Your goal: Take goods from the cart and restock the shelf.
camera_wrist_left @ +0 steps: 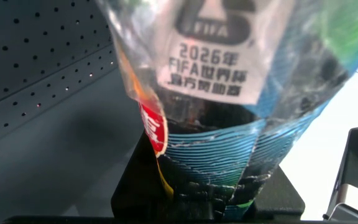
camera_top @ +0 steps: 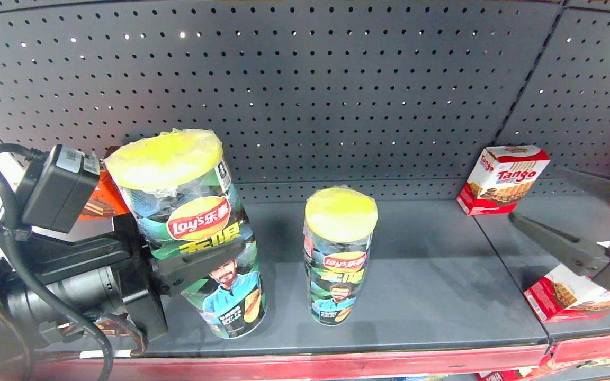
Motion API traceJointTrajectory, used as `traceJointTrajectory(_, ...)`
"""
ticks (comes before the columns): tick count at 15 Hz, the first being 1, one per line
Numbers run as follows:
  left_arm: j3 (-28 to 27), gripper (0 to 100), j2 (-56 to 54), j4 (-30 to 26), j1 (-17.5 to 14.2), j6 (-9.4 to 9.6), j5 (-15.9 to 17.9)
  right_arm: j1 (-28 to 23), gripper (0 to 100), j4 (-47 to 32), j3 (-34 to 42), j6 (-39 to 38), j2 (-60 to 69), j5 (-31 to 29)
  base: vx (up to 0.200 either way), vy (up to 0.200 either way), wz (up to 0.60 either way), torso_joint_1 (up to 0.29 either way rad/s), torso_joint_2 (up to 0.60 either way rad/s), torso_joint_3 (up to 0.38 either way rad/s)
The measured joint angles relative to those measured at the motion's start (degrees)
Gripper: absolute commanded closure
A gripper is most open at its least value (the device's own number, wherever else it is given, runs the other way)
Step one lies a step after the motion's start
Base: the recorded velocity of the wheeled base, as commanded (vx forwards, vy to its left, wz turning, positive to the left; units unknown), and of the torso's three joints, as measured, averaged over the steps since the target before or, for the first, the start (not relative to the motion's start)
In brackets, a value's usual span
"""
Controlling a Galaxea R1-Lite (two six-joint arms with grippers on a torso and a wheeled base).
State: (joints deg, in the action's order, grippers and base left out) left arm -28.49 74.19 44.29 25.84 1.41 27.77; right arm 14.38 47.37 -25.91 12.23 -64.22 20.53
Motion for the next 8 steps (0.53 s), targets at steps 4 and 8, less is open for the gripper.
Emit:
traceJointTrajectory(4,0.18,100,0.11,-0.01,-0.02,0.15,0.00,-5.99,0,-8.27,8.37,-3.25,16.63,-7.73,0.000,0.000,0.00,0.000,0.00,0.000)
traceJointTrajectory(8,0.10,100,0.54,0.00,0.28,0.44,-0.40,-7.69,0,-28.98,16.76,-5.53,38.90,-15.52,0.000,0.000,0.00,0.000,0.00,0.000)
